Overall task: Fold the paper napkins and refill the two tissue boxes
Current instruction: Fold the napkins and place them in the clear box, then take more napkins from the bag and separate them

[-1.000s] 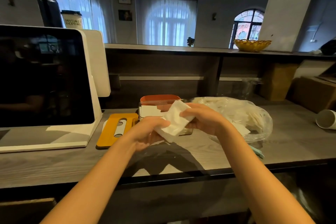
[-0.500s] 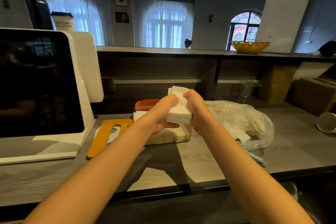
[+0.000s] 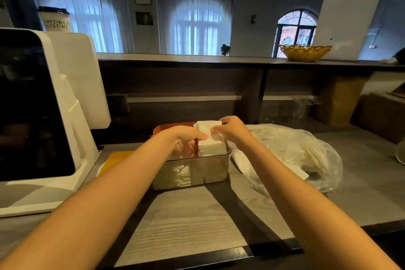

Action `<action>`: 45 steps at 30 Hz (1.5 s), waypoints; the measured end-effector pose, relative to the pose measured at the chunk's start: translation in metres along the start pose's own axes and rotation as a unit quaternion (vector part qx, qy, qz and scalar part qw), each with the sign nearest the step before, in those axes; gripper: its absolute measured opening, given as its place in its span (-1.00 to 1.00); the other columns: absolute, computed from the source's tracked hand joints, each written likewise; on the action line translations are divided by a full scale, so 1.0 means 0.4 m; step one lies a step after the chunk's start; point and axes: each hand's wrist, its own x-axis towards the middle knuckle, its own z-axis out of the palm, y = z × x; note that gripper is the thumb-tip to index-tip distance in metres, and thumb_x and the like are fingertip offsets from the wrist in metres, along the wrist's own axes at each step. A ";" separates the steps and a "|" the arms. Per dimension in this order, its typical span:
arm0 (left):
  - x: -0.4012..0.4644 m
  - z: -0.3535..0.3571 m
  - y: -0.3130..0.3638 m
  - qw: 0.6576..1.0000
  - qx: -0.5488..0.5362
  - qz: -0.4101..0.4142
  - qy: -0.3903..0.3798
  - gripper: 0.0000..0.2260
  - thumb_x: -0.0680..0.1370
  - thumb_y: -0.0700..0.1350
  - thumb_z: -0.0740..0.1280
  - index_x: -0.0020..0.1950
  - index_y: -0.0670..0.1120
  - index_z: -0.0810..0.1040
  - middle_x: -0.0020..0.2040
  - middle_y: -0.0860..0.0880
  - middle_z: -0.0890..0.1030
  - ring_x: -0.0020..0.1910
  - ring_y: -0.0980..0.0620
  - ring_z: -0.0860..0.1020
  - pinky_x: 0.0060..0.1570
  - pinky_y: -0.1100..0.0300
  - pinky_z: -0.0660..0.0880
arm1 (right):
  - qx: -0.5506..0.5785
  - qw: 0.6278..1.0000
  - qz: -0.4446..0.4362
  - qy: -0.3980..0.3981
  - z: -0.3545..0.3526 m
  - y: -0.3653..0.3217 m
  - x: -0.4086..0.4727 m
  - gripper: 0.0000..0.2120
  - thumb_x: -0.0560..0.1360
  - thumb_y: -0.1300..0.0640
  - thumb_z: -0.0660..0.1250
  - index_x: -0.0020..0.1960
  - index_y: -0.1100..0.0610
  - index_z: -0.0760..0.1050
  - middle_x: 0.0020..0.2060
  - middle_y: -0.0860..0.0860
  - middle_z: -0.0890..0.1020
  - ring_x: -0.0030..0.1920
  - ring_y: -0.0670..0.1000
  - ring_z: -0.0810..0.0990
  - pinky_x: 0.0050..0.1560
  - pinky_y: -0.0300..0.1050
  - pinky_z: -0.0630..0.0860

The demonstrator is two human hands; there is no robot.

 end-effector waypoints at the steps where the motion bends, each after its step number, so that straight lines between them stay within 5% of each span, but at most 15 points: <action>1: 0.015 0.004 -0.005 1.000 0.007 -0.009 -0.003 -0.51 0.61 -0.09 0.37 0.51 -0.16 0.35 0.28 -0.23 0.58 0.25 -0.11 0.57 0.14 0.09 0.58 | 0.000 1.000 -0.006 0.010 0.002 0.012 0.004 -0.65 0.54 0.11 0.42 0.28 0.22 0.53 0.23 0.18 0.59 0.15 0.12 0.59 0.08 -0.07 0.56; 5: 0.065 0.023 -0.025 0.997 0.047 -0.036 -0.045 -0.37 0.61 -0.08 0.37 0.62 -0.06 0.16 0.42 -0.17 0.47 0.33 -0.16 0.50 0.25 -0.04 0.52 | 0.067 0.996 -0.012 0.064 0.006 0.064 0.017 -0.73 0.62 0.10 0.31 0.25 0.22 0.55 0.21 0.20 0.59 0.11 0.12 0.57 0.03 -0.08 0.55; 7: 0.079 0.032 -0.034 0.993 0.100 -0.036 -0.046 -0.45 0.63 -0.07 0.35 0.57 -0.14 0.24 0.32 -0.13 0.52 0.19 -0.10 0.57 0.17 -0.01 0.57 | 0.092 0.993 -0.005 0.072 0.014 0.089 0.030 -0.72 0.62 0.08 0.31 0.28 0.16 0.53 0.20 0.10 0.59 0.04 0.00 0.51 -0.08 -0.21 0.50; 10: 0.087 0.040 -0.037 0.980 0.198 -0.025 -0.012 -0.56 0.62 0.02 0.36 0.43 -0.11 0.37 0.16 -0.11 0.56 -0.02 -0.05 0.61 -0.08 0.10 0.58 | 0.100 0.992 0.010 0.075 0.030 0.116 0.043 -0.73 0.62 0.07 0.30 0.29 0.11 0.53 0.21 0.06 0.59 0.06 -0.04 0.48 0.05 -0.16 0.52; 15: 0.085 0.039 -0.043 0.943 0.327 0.017 0.050 -0.48 0.57 0.16 0.38 0.44 -0.05 0.39 0.12 -0.04 0.57 0.06 -0.05 0.58 0.07 0.04 0.56 | 0.102 0.993 0.009 0.054 0.039 0.128 0.043 -0.70 0.63 0.05 0.28 0.31 0.13 0.53 0.23 0.06 0.58 0.13 0.01 0.51 0.09 -0.12 0.51; 19: 0.067 0.068 -0.044 0.912 0.389 0.107 0.079 -0.60 0.59 0.05 0.38 0.36 -0.07 0.44 -0.08 -0.01 0.55 -0.16 0.04 0.54 -0.29 0.25 0.44 | 0.083 0.996 0.010 0.030 0.045 0.126 0.031 -0.69 0.64 0.04 0.26 0.31 0.14 0.53 0.23 0.09 0.58 0.09 0.01 0.49 0.03 -0.14 0.50; 22: 0.068 0.079 -0.039 0.895 0.410 0.146 0.101 -0.79 0.58 -0.02 0.40 0.10 -0.10 0.50 -0.19 -0.02 0.52 -0.25 0.05 0.53 -0.38 0.31 0.41 | 0.080 0.996 0.009 0.025 0.043 0.125 0.021 -0.69 0.65 0.04 0.25 0.32 0.15 0.52 0.24 0.10 0.57 0.07 0.00 0.47 0.07 -0.11 0.51; 25: 0.062 0.073 -0.031 0.882 0.390 0.197 0.175 -0.80 0.59 -0.02 0.38 -0.14 -0.09 0.49 -0.20 -0.05 0.55 -0.26 0.04 0.54 -0.32 0.27 0.43 | 0.093 0.995 0.011 0.027 0.033 0.116 0.011 -0.69 0.65 0.03 0.23 0.33 0.14 0.50 0.22 0.09 0.57 0.07 0.00 0.46 0.06 -0.12 0.48; 28: 0.064 0.067 -0.019 0.864 0.358 0.261 0.240 -0.79 0.64 0.00 0.30 -0.04 -0.13 0.57 -0.19 -0.08 0.61 -0.22 -0.01 0.61 -0.22 0.15 0.55 | 0.114 0.993 0.006 0.033 0.018 0.110 0.006 -0.74 0.67 0.01 0.20 0.24 0.13 0.52 0.10 0.07 0.57 0.00 -0.02 0.48 0.08 -0.10 0.49; 32: 0.031 0.088 0.007 0.972 0.186 0.134 0.042 -0.58 0.69 0.13 0.14 0.22 -0.19 0.56 0.10 -0.18 0.62 -0.03 -0.11 0.64 -0.16 0.11 0.62 | 0.126 0.992 0.017 0.000 0.017 0.103 0.003 -0.68 0.69 -0.03 0.10 0.18 0.16 0.50 0.07 0.07 0.54 0.00 -0.01 0.49 0.12 -0.05 0.48; 39: -0.012 0.102 0.023 0.967 0.241 0.063 -0.043 -0.37 0.68 0.28 -0.07 0.51 -0.15 0.34 0.39 -0.24 0.47 0.23 -0.19 0.55 0.13 -0.04 0.56 | 0.195 0.980 0.041 0.004 0.006 0.105 -0.022 -0.60 0.70 -0.10 0.03 0.26 0.12 0.49 0.11 0.07 0.56 0.06 0.04 0.52 0.07 -0.05 0.48; 42: -0.035 0.139 0.030 0.954 0.209 0.196 0.084 -0.49 0.71 0.17 -0.05 0.23 -0.15 0.53 0.17 -0.20 0.60 0.10 -0.14 0.59 0.12 -0.04 0.53 | 0.245 0.969 0.026 0.032 -0.028 0.116 -0.039 -0.63 0.70 -0.11 0.04 0.19 0.10 0.50 0.15 0.12 0.60 0.09 0.07 0.57 0.01 -0.06 0.52; 45: -0.066 0.192 0.035 0.927 0.032 0.345 0.144 -0.62 0.72 0.03 0.04 0.02 -0.10 0.59 0.01 -0.12 0.64 0.03 -0.09 0.60 0.06 -0.01 0.53 | 0.282 0.956 -0.015 0.078 -0.083 0.122 -0.074 -0.61 0.70 -0.08 0.02 0.21 0.13 0.52 0.11 0.09 0.61 0.09 0.07 0.58 -0.09 -0.14 0.52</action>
